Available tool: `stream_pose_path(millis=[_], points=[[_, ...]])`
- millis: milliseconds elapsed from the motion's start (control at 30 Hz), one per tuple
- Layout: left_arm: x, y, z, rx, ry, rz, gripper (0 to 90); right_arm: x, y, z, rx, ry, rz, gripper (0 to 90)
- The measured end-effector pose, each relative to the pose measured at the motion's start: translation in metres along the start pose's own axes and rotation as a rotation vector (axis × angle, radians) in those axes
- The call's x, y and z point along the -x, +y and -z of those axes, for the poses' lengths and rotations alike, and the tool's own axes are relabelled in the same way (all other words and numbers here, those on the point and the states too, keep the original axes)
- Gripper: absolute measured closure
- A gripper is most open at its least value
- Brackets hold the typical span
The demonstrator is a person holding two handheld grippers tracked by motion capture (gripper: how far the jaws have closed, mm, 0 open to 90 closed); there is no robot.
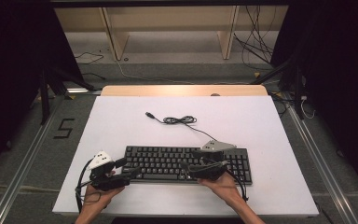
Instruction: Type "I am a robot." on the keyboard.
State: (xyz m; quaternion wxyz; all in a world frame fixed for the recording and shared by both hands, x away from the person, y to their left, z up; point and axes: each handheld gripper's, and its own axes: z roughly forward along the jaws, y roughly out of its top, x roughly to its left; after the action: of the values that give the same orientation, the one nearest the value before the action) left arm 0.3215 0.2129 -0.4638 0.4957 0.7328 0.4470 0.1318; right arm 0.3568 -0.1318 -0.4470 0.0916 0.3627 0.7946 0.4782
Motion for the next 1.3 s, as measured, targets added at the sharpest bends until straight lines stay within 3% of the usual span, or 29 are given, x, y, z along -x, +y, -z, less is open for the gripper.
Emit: stream_pose_path(millis=[800, 1033, 1133, 1300], points=[[-0.001, -0.001, 0.001, -0.014, 0.015, -0.001, 36.7, -0.003, 0.010, -0.026, -0.068, -0.016, -0.007, 47.3], [-0.003, -0.002, 0.000, -0.039, 0.040, -0.003, 47.2, -0.004, 0.012, -0.033, -0.084, -0.021, -0.004, 58.1], [-0.005, -0.002, 0.000, -0.054, 0.055, 0.001, 57.4, -0.005, 0.013, -0.037, -0.096, -0.024, -0.003, 67.1], [-0.009, -0.004, -0.001, -0.080, 0.068, 0.008, 67.1, -0.005, 0.014, -0.041, -0.102, -0.025, -0.007, 75.1]])
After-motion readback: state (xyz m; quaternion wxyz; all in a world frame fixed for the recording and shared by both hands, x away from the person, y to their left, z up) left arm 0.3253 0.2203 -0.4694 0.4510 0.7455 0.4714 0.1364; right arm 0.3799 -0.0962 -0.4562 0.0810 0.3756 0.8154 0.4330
